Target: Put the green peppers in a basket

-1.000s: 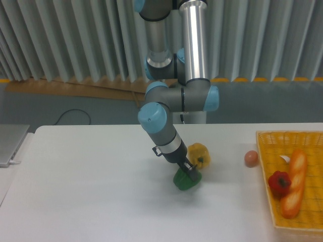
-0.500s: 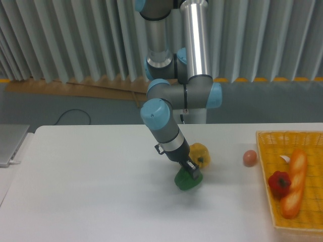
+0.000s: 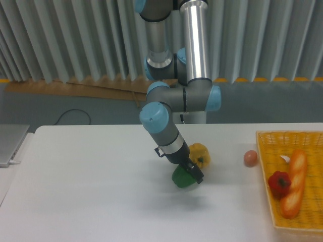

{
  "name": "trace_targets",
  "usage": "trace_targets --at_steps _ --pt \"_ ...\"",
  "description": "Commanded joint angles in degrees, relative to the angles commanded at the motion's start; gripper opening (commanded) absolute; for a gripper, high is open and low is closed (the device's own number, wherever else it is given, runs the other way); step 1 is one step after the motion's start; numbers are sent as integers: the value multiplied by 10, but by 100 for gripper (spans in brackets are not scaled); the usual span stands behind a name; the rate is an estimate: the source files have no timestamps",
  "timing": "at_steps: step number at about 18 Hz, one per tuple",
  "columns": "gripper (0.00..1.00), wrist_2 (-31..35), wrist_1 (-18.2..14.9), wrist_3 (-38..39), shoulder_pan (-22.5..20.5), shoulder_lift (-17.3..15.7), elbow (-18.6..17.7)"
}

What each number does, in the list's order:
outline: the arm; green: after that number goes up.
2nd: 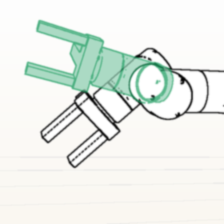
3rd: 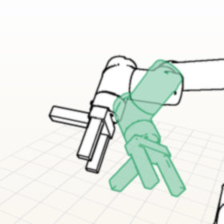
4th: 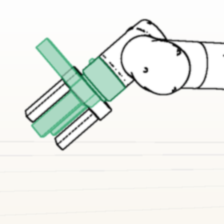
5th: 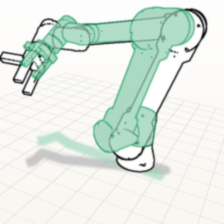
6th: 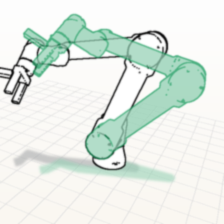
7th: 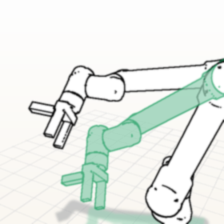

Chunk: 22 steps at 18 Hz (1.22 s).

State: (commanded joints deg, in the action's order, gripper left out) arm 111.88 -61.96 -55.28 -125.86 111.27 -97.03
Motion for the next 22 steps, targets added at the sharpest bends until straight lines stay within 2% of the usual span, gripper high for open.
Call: trace_targets --at_steps 5,9,13,15,17,18,22 --pt "100 2 0 0 0 11 2" --pt "100 48 3 2 6 33 4" --pt "100 47 5 0 6 27 3" --pt "97 47 5 -1 6 28 4" --pt "89 47 5 0 6 28 4" --pt "77 47 5 1 6 28 4" --pt "57 47 5 1 4 26 4"
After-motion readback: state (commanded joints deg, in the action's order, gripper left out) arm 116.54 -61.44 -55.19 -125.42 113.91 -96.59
